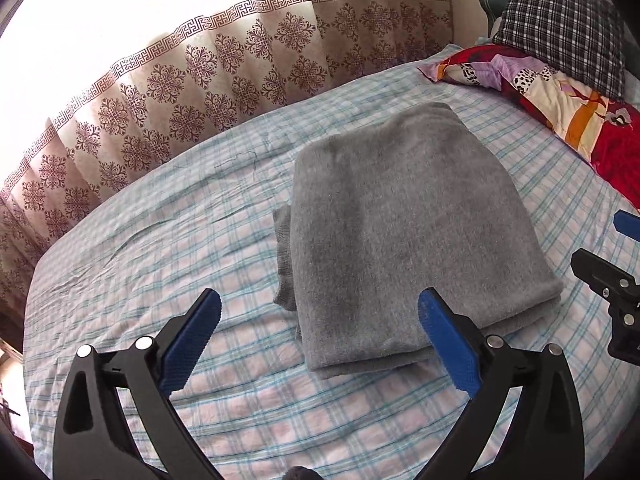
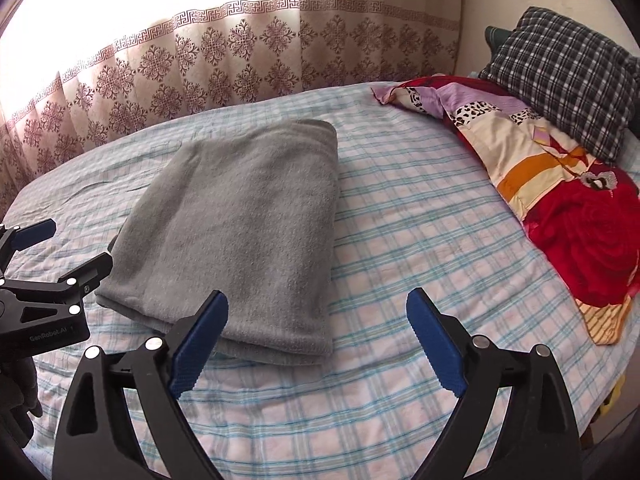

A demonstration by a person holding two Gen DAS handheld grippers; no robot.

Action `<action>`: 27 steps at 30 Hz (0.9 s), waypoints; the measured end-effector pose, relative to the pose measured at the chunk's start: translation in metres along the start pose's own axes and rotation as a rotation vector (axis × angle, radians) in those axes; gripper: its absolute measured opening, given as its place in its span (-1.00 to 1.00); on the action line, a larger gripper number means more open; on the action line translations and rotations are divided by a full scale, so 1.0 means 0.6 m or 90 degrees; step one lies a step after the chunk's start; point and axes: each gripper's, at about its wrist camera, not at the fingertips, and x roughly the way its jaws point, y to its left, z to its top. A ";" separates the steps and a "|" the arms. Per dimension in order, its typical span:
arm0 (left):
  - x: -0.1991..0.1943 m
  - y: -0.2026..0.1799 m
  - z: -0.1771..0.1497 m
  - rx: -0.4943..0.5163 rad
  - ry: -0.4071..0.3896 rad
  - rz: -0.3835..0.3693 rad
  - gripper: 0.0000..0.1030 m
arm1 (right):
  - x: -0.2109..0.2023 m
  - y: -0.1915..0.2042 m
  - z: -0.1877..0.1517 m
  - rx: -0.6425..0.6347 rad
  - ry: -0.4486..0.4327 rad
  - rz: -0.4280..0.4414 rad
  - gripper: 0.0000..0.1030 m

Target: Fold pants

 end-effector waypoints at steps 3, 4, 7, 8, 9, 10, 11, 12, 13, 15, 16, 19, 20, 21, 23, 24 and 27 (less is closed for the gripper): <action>-0.002 -0.006 0.004 0.002 0.003 0.004 0.95 | 0.000 -0.001 0.000 0.001 0.002 0.002 0.75; -0.003 -0.008 0.006 0.000 0.003 0.005 0.95 | 0.000 -0.001 0.001 0.000 0.000 0.003 0.75; -0.001 -0.010 0.009 -0.016 0.016 0.008 0.95 | -0.004 0.002 0.001 -0.004 -0.007 -0.001 0.75; 0.001 -0.009 0.009 -0.019 0.019 0.008 0.95 | -0.004 0.003 0.000 -0.005 -0.008 -0.002 0.75; 0.001 -0.008 0.009 -0.025 0.023 0.008 0.95 | -0.005 0.004 0.001 -0.007 -0.010 -0.002 0.75; 0.001 -0.007 0.009 -0.028 0.025 0.010 0.95 | -0.006 0.004 0.001 -0.009 -0.012 -0.003 0.75; 0.001 -0.006 0.008 -0.031 0.024 0.014 0.95 | -0.007 0.006 0.001 -0.011 -0.013 -0.004 0.75; 0.000 -0.006 0.008 -0.031 0.022 0.018 0.94 | -0.008 0.007 0.001 -0.015 -0.016 -0.006 0.75; -0.001 -0.006 0.009 -0.032 0.019 0.022 0.95 | -0.009 0.008 0.002 -0.017 -0.018 -0.007 0.75; -0.006 -0.004 0.010 -0.032 0.012 0.027 0.94 | -0.012 0.010 0.003 -0.022 -0.024 -0.010 0.75; -0.009 -0.004 0.011 -0.033 0.007 0.027 0.94 | -0.014 0.012 0.004 -0.023 -0.026 -0.011 0.75; -0.021 -0.001 0.015 -0.038 -0.014 0.034 0.95 | -0.019 0.015 0.005 -0.028 -0.034 -0.017 0.75; -0.026 0.000 0.016 -0.040 -0.020 0.041 0.95 | -0.020 0.016 0.006 -0.029 -0.034 -0.017 0.75; -0.030 0.001 0.018 -0.042 -0.025 0.047 0.95 | -0.021 0.016 0.006 -0.030 -0.035 -0.016 0.75; -0.037 0.003 0.022 -0.046 -0.029 0.061 0.95 | -0.023 0.017 0.007 -0.031 -0.038 -0.016 0.75; -0.040 0.002 0.023 -0.046 -0.026 0.074 0.95 | -0.025 0.017 0.007 -0.032 -0.040 -0.017 0.75; -0.045 -0.004 0.024 -0.030 -0.023 0.103 0.95 | -0.031 0.020 0.009 -0.033 -0.045 -0.017 0.75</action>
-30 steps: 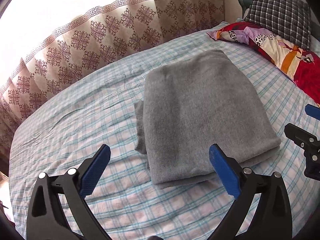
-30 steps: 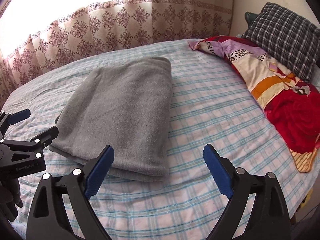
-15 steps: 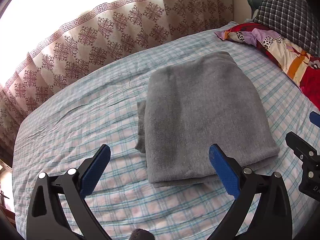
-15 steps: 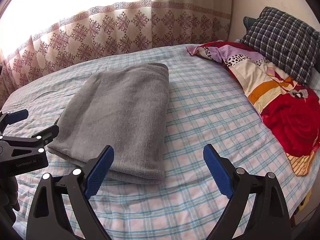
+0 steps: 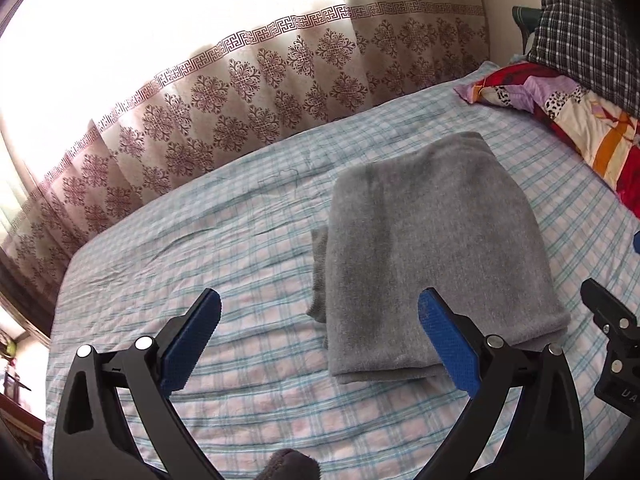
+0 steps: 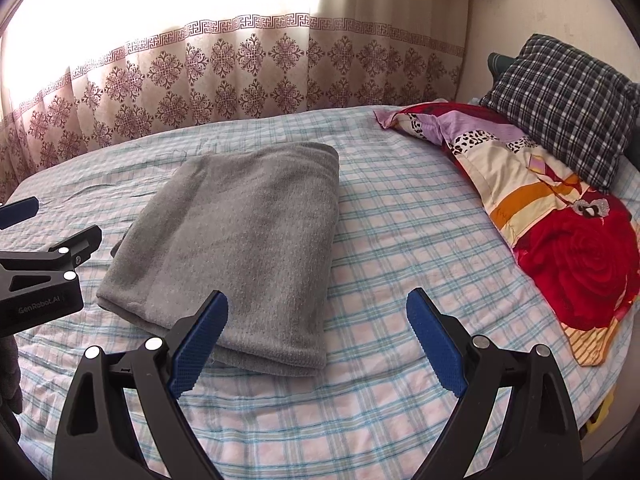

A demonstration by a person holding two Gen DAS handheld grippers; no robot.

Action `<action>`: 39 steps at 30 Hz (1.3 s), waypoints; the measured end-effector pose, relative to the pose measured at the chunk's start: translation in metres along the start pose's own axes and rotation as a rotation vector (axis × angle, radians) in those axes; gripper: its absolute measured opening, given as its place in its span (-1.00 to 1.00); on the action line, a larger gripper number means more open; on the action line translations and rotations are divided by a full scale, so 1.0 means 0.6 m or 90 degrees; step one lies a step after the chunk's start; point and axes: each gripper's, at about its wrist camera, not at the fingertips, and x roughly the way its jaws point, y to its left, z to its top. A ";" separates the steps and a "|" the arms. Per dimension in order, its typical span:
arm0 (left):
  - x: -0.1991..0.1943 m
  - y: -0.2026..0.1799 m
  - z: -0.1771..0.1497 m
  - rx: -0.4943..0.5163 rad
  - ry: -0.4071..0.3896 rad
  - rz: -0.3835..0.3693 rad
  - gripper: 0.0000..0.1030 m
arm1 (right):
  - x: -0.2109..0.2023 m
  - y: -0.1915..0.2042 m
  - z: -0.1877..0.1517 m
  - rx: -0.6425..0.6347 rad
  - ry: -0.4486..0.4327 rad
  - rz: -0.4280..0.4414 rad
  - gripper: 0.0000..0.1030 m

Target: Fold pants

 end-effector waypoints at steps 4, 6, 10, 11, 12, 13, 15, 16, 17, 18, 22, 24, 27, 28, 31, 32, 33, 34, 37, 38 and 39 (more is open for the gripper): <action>-0.005 -0.014 -0.004 0.031 -0.002 0.027 0.95 | -0.003 0.001 0.001 -0.002 -0.003 0.001 0.75; -0.007 -0.015 -0.006 0.032 0.001 0.020 0.95 | -0.004 0.002 0.001 -0.003 -0.003 0.001 0.75; -0.002 -0.013 -0.010 0.026 0.015 0.006 0.95 | -0.006 0.002 0.002 -0.004 -0.005 0.001 0.75; 0.000 -0.012 -0.011 0.024 0.018 0.003 0.95 | -0.006 0.003 0.002 -0.004 -0.005 0.001 0.75; 0.001 -0.011 -0.012 0.022 0.021 0.000 0.95 | -0.006 0.003 0.001 -0.005 -0.004 0.001 0.75; 0.002 -0.010 -0.013 0.020 0.024 -0.004 0.95 | -0.006 0.004 0.002 -0.005 -0.004 0.001 0.75; 0.004 -0.009 -0.015 0.017 0.028 -0.008 0.95 | -0.005 0.005 0.001 -0.007 -0.002 0.002 0.75; 0.005 -0.008 -0.015 0.017 0.030 -0.011 0.95 | -0.005 0.005 0.001 -0.008 -0.001 0.002 0.75; 0.007 -0.007 -0.016 0.016 0.033 -0.015 0.95 | -0.004 0.006 0.001 -0.010 0.000 0.002 0.75; 0.008 -0.008 -0.018 0.016 0.034 -0.015 0.95 | -0.003 0.006 0.001 -0.011 0.001 0.002 0.75; 0.013 -0.009 -0.021 0.017 0.041 -0.019 0.95 | -0.001 0.008 0.000 -0.014 0.004 0.001 0.75; 0.016 -0.010 -0.020 0.016 0.043 -0.022 0.95 | -0.001 0.009 0.000 -0.014 0.004 0.001 0.75; 0.019 -0.010 -0.021 0.014 0.048 -0.025 0.95 | 0.000 0.008 -0.001 -0.014 0.005 0.001 0.75; 0.019 -0.009 -0.021 0.014 0.049 -0.026 0.95 | 0.001 0.008 -0.001 -0.015 0.006 0.000 0.75; 0.021 -0.011 -0.022 0.016 0.052 -0.028 0.95 | 0.002 0.008 -0.001 -0.016 0.007 0.000 0.75; 0.021 -0.012 -0.022 0.017 0.053 -0.029 0.95 | 0.002 0.008 -0.001 -0.016 0.007 0.000 0.75; 0.022 -0.013 -0.023 0.017 0.053 -0.030 0.95 | 0.002 0.009 -0.001 -0.016 0.007 0.000 0.75; 0.022 -0.013 -0.023 0.017 0.054 -0.030 0.95 | 0.003 0.009 -0.002 -0.017 0.007 0.000 0.75; 0.021 -0.014 -0.023 0.018 0.055 -0.032 0.95 | 0.002 0.009 -0.002 -0.016 0.008 0.000 0.75; 0.021 -0.014 -0.024 0.018 0.055 -0.033 0.95 | 0.003 0.009 -0.002 -0.016 0.008 0.000 0.75; 0.021 -0.014 -0.024 0.019 0.056 -0.033 0.95 | 0.003 0.009 -0.002 -0.017 0.008 0.000 0.75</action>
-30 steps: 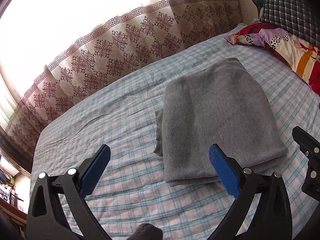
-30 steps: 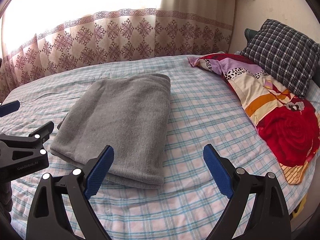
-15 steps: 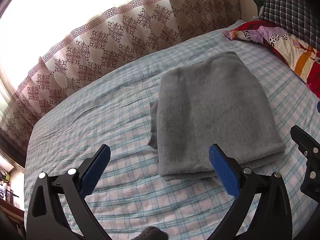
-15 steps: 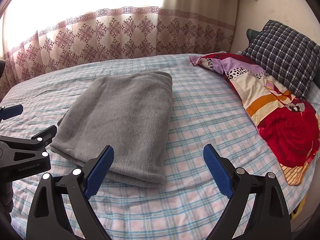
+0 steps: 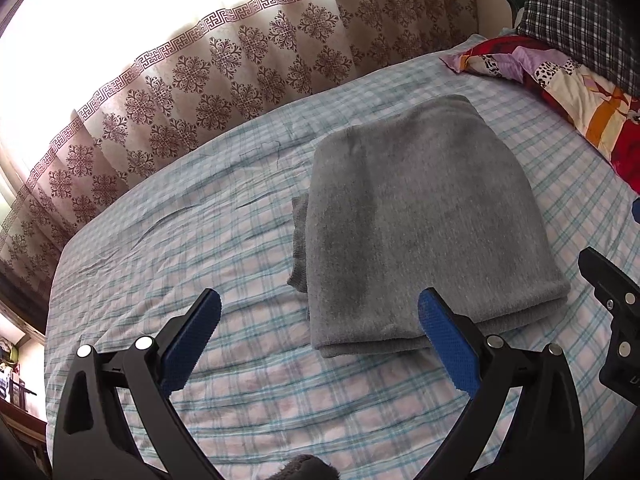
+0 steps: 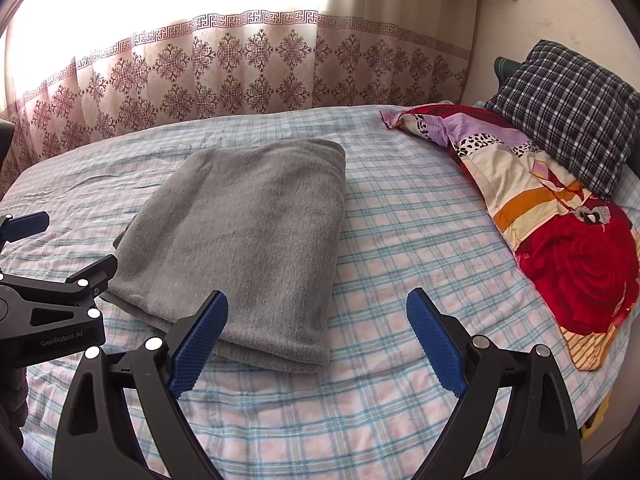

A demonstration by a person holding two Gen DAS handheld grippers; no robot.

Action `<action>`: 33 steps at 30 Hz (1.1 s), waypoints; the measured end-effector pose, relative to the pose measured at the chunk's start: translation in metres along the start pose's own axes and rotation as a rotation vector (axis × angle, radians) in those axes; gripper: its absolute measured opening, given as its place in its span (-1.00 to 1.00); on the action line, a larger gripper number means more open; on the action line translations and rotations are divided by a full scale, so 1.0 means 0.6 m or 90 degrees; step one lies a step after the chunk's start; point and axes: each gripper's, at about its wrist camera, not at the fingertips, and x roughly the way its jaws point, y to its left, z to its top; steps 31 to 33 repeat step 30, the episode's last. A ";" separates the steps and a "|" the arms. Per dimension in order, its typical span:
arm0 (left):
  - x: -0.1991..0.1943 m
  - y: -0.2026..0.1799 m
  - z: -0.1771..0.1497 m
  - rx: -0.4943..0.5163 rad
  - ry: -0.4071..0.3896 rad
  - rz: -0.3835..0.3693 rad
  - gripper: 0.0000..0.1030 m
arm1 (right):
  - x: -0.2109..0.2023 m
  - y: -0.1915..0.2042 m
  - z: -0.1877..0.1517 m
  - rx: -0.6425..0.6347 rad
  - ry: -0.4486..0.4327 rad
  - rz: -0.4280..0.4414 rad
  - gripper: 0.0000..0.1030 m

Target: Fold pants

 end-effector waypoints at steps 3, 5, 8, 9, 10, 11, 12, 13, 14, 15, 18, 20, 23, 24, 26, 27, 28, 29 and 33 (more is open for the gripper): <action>0.001 -0.001 -0.001 0.001 0.002 -0.001 0.95 | 0.000 0.000 0.000 0.000 0.000 0.000 0.75; 0.002 -0.003 -0.001 0.002 0.003 -0.001 0.95 | 0.001 0.000 0.000 -0.001 0.000 0.000 0.75; 0.002 -0.003 0.000 0.001 0.004 -0.003 0.95 | 0.001 0.000 0.000 -0.001 0.000 0.000 0.75; 0.002 -0.003 0.000 0.001 0.004 -0.003 0.95 | 0.002 0.000 -0.001 -0.001 0.000 0.000 0.75; 0.002 -0.003 0.000 0.000 0.004 -0.003 0.95 | 0.001 0.000 0.000 -0.001 0.001 0.000 0.75; 0.002 -0.003 0.000 0.000 0.004 -0.004 0.95 | 0.002 -0.001 -0.001 -0.001 0.001 0.001 0.75; 0.002 -0.003 0.000 -0.001 0.005 -0.006 0.95 | 0.004 -0.002 -0.002 -0.002 0.001 0.001 0.75; 0.002 -0.003 0.000 -0.002 0.005 -0.007 0.95 | 0.004 -0.002 -0.002 -0.003 0.002 0.001 0.75; 0.002 -0.004 0.000 -0.002 0.005 -0.009 0.95 | 0.005 -0.002 -0.002 -0.004 0.002 0.002 0.75; 0.002 -0.003 0.000 -0.002 0.004 -0.011 0.95 | 0.007 -0.003 -0.003 -0.005 0.003 0.003 0.75; 0.001 -0.004 -0.002 -0.001 0.000 -0.016 0.95 | 0.008 -0.004 -0.004 -0.006 0.004 0.003 0.75; 0.000 -0.006 -0.003 0.003 -0.003 -0.018 0.95 | 0.009 -0.005 -0.004 -0.007 0.005 0.003 0.75; 0.002 -0.007 -0.004 0.003 0.003 -0.033 0.95 | 0.009 -0.004 -0.003 -0.007 0.005 0.004 0.75; 0.004 -0.007 -0.004 0.001 0.007 -0.037 0.95 | 0.010 -0.005 -0.004 -0.008 0.006 0.004 0.75; 0.012 -0.005 -0.007 -0.010 0.019 -0.048 0.95 | 0.012 -0.006 -0.004 -0.007 0.009 0.005 0.75; 0.015 -0.003 -0.008 -0.015 0.025 -0.053 0.95 | 0.013 -0.008 -0.005 -0.005 0.011 0.006 0.75; 0.019 -0.001 -0.010 -0.019 0.031 -0.056 0.95 | 0.015 -0.009 -0.006 -0.003 0.013 0.007 0.75; 0.026 0.002 -0.012 -0.025 0.039 -0.058 0.94 | 0.016 -0.011 -0.006 -0.002 0.014 0.006 0.75; 0.030 0.004 -0.014 -0.028 0.044 -0.060 0.94 | 0.017 -0.012 -0.006 -0.001 0.015 0.006 0.75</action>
